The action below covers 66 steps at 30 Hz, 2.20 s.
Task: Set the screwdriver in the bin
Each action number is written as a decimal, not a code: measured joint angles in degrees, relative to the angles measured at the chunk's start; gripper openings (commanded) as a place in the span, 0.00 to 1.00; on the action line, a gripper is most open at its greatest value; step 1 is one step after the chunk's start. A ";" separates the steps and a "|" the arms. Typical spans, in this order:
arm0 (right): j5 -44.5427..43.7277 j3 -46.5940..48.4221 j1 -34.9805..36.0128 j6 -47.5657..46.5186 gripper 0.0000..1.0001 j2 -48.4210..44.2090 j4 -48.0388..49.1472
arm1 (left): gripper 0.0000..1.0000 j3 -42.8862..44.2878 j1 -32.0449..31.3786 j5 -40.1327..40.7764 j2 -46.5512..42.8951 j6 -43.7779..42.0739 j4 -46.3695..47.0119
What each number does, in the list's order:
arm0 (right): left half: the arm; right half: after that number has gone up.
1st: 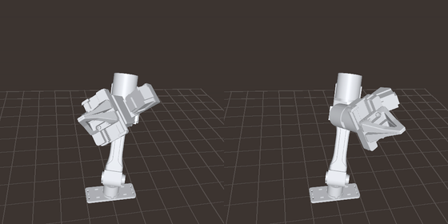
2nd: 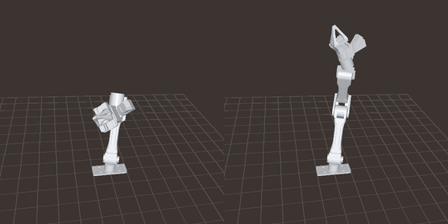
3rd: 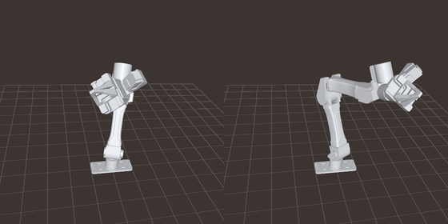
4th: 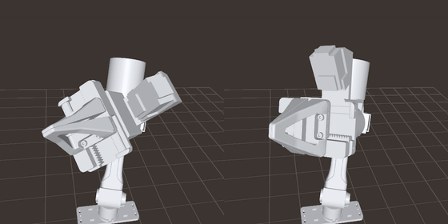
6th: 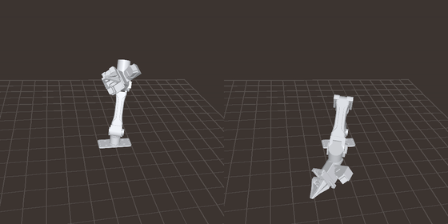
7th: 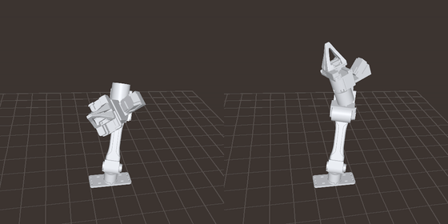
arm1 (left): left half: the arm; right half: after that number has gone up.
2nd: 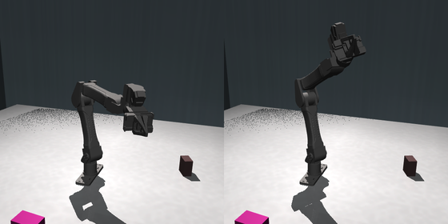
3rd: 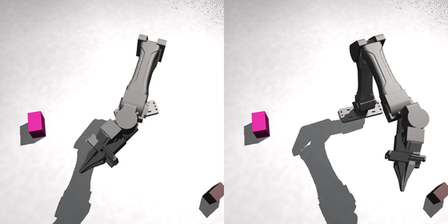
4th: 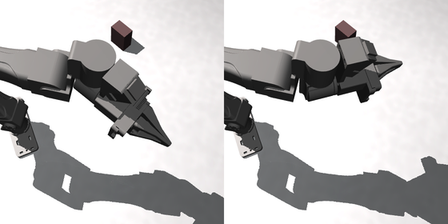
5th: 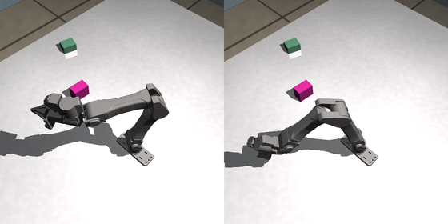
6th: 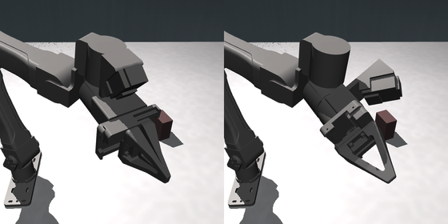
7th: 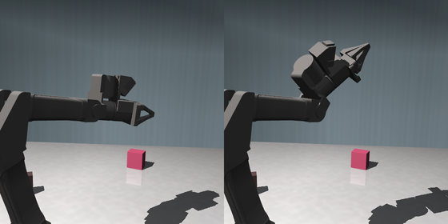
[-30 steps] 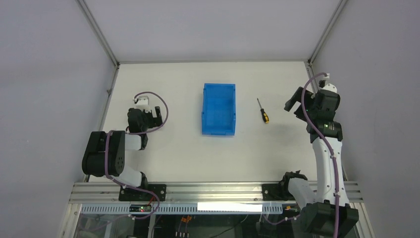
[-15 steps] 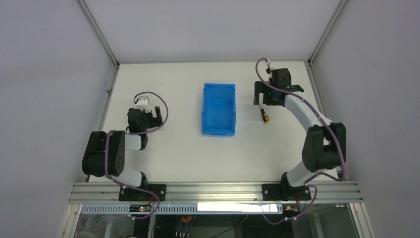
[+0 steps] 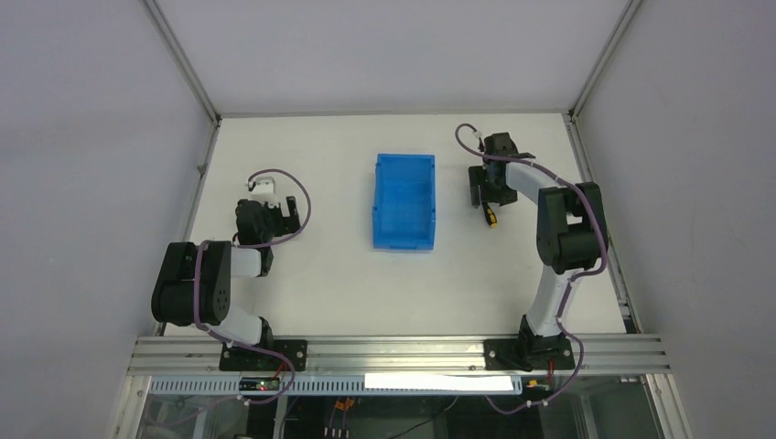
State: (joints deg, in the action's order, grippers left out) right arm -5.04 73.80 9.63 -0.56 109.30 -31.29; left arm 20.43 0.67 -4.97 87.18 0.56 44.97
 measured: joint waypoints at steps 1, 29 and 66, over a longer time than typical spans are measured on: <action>-0.11 0.13 0.00 -0.11 0.44 0.07 0.11 | 0.99 0.00 0.00 0.00 0.00 0.00 0.00; 20.81 3.80 6.27 12.61 0.00 -35.08 0.46 | 0.99 0.00 0.00 0.00 0.00 0.00 0.00; -6.91 8.72 30.56 13.88 0.64 2.73 7.96 | 0.99 0.00 0.00 0.00 0.00 0.00 0.02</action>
State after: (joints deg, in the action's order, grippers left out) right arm -11.94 82.52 40.18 13.32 112.03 -23.33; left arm 20.43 0.67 -4.97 87.18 0.56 44.99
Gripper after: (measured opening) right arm 0.592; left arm 0.992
